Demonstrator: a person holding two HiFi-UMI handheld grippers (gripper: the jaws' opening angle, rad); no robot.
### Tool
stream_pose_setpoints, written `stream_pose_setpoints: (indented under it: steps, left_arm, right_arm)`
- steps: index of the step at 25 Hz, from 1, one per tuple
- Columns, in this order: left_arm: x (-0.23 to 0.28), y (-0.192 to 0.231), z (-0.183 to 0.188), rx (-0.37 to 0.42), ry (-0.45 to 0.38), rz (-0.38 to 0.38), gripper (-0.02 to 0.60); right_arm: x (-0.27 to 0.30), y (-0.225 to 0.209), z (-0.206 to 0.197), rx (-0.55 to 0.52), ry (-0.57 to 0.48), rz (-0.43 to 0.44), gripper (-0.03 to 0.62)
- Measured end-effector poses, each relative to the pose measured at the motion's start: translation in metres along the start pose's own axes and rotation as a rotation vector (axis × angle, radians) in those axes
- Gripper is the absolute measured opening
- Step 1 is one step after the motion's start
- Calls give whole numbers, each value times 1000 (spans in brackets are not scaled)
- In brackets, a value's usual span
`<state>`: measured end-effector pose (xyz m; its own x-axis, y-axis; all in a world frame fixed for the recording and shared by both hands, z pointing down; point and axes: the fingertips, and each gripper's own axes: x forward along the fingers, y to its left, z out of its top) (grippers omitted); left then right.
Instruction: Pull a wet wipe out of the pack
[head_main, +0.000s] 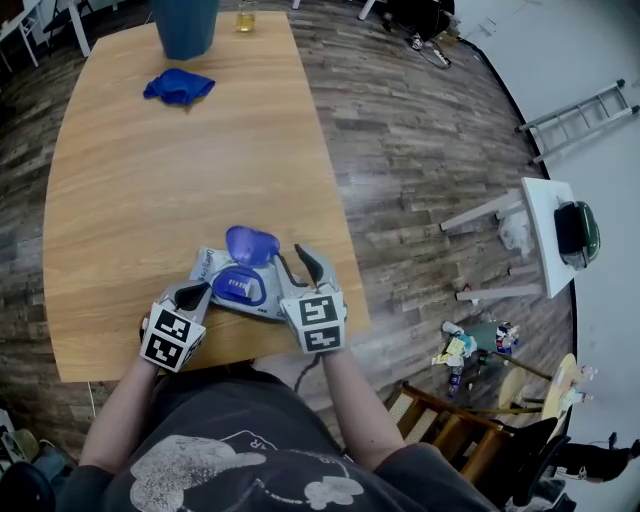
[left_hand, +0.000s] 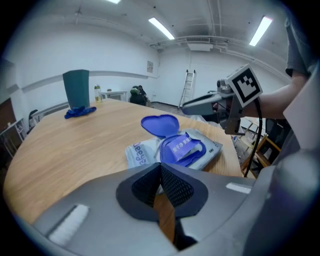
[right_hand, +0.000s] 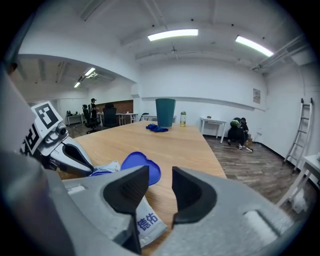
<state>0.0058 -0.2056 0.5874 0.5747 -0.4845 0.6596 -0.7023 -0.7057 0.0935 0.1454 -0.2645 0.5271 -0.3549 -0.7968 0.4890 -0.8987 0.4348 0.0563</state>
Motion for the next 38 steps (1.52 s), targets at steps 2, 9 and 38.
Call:
stream_pose_setpoints:
  steps: [2, 9, 38]
  left_arm:
    - [-7, -3, 15, 14, -87, 29, 20]
    - [11, -53, 37, 302, -119, -13, 318]
    - [10, 2, 20, 87, -71, 158, 26]
  right_arm:
    - [-11, -3, 0, 23, -17, -10, 120]
    - [-28, 2, -18, 57, -4, -11, 101]
    - [3, 100, -35, -110, 146, 311, 84]
